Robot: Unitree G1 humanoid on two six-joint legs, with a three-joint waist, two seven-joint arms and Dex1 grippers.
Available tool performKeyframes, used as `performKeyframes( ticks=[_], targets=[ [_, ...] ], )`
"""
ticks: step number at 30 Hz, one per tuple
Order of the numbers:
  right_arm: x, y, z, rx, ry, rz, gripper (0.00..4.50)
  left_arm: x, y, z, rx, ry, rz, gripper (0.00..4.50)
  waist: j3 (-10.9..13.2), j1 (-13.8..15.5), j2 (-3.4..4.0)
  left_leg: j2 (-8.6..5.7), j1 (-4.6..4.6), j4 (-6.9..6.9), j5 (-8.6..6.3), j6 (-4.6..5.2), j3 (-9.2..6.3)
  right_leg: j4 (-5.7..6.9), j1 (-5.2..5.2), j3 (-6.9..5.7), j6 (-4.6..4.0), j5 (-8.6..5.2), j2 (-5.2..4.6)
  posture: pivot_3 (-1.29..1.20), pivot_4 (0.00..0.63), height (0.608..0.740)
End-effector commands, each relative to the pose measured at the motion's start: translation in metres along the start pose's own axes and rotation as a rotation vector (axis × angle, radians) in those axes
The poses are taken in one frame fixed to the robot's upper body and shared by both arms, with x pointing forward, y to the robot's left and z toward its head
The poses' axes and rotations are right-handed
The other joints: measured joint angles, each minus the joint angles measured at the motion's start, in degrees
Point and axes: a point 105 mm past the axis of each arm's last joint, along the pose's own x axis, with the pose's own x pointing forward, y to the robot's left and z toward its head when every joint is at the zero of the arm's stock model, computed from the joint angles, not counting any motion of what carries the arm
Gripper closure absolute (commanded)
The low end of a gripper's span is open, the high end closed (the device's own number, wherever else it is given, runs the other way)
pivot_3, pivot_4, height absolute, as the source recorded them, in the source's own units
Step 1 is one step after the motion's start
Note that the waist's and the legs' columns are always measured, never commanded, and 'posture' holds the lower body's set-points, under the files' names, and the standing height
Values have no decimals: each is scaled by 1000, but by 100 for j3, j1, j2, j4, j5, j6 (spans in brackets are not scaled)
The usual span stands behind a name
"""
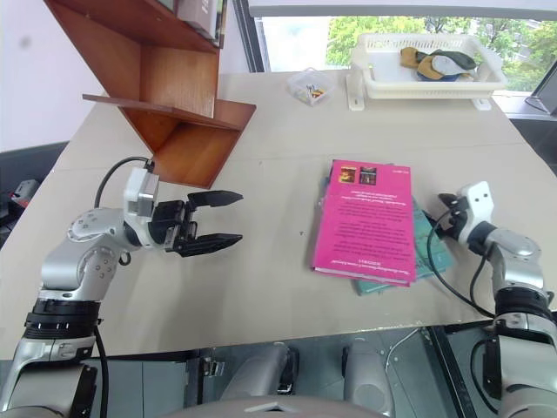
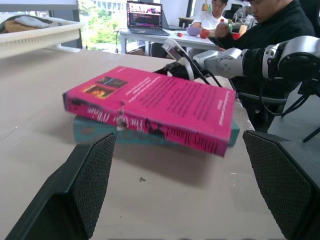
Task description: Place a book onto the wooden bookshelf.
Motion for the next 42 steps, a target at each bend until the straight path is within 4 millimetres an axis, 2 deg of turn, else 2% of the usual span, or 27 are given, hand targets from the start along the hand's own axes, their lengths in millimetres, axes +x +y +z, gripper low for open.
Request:
performKeyframes(
  ticks=[1, 9, 12, 14, 17, 20, 22, 25, 28, 30, 33, 36, 39, 42],
  targets=[
    [14, 15, 0, 3, 8, 60, 0, 1, 1, 6, 36, -2, -9, 51, 0, -2, 0, 0, 0, 0, 0, 0, 1, 0, -1, 1, 0, 0, 0, 0, 150, 740],
    [47, 35, 11, -9, -21, 117, 0, 0, 0, 5, 34, 2, -6, 51, 0, -6, 0, 21, -1, -1, -2, -4, 9, 0, -10, 9, -12, 7, 20, 0, 150, 740],
    [52, 37, 12, -28, -22, 125, 0, -1, -1, 5, 38, 1, -5, 51, 0, 0, 0, 30, -3, -2, -3, -8, 13, 0, -16, 12, -16, 9, 28, 0, 150, 740],
    [48, 30, 13, -48, -20, 102, 0, -3, -1, 6, 39, -8, 12, 51, 0, 5, 0, 31, -7, -3, 1, -18, 13, 0, -20, 12, -16, 10, 29, 0, 150, 740],
    [32, 11, 13, -77, -12, 43, 0, -6, 0, 3, -2, -38, 64, 51, 0, 18, 0, 29, -7, -3, 6, -28, 21, -1, -25, 20, -16, 10, 27, 0, 150, 740],
    [11, -8, 17, -100, -22, -13, 0, -2, 6, -8, -128, -56, 169, 51, 1, 82, -1, 28, -19, -3, 6, -28, 23, -2, -40, 21, -16, 10, 24, 0, 150, 740],
    [-4, -18, 21, -137, -36, -41, 0, 3, 11, -21, -239, -25, 241, 51, 1, 142, -2, 28, -22, -4, 4, -26, 22, -2, -42, 21, -16, 10, 24, 0, 150, 740],
    [-24, -24, 32, -183, -82, -57, 0, 11, 14, -29, -387, -18, 272, 51, 3, 172, -3, 28, -27, -3, -5, -10, 21, 1, -44, 18, -16, 10, 25, 0, 150, 740],
    [-40, -22, 39, -231, -108, -41, 0, 18, 8, -37, -453, 47, 264, 51, 4, 141, -3, 28, -28, -4, -5, -10, 22, 1, -44, 20, -15, 10, 26, 0, 150, 740],
    [-56, -21, 42, -268, -100, -26, 0, 22, 12, -45, -463, 108, 301, 51, 4, 141, -3, 28, -27, -5, -5, -10, 27, 2, -49, 29, -15, 11, 27, 0, 150, 740],
    [-86, -20, 47, -320, -69, -10, 0, 29, 13, -37, -556, 14, 273, 51, 4, 190, -1, 28, -27, -5, -6, -10, 27, 2, -48, 27, -14, 11, 27, 0, 150, 740],
    [-112, -16, 65, -344, -78, 9, 0, 30, 11, -34, -692, -58, 230, 51, 6, 188, -3, 28, -34, -3, -6, -9, 26, -2, -49, 26, -13, 11, 26, 0, 150, 740],
    [-132, 3, 92, -317, -105, 108, 0, 29, 9, -34, -875, -144, 181, 51, 4, 163, -1, 29, -31, -2, -7, -7, 28, -1, -49, 28, -11, 11, 26, 0, 150, 740],
    [-139, 32, 118, -269, -128, 228, 0, 26, 12, -36, -1049, -226, 139, 51, 6, 146, -7, 39, -27, -2, -8, -5, 28, 0, -49, 30, -10, 10, 35, 0, 150, 740]
  ],
)
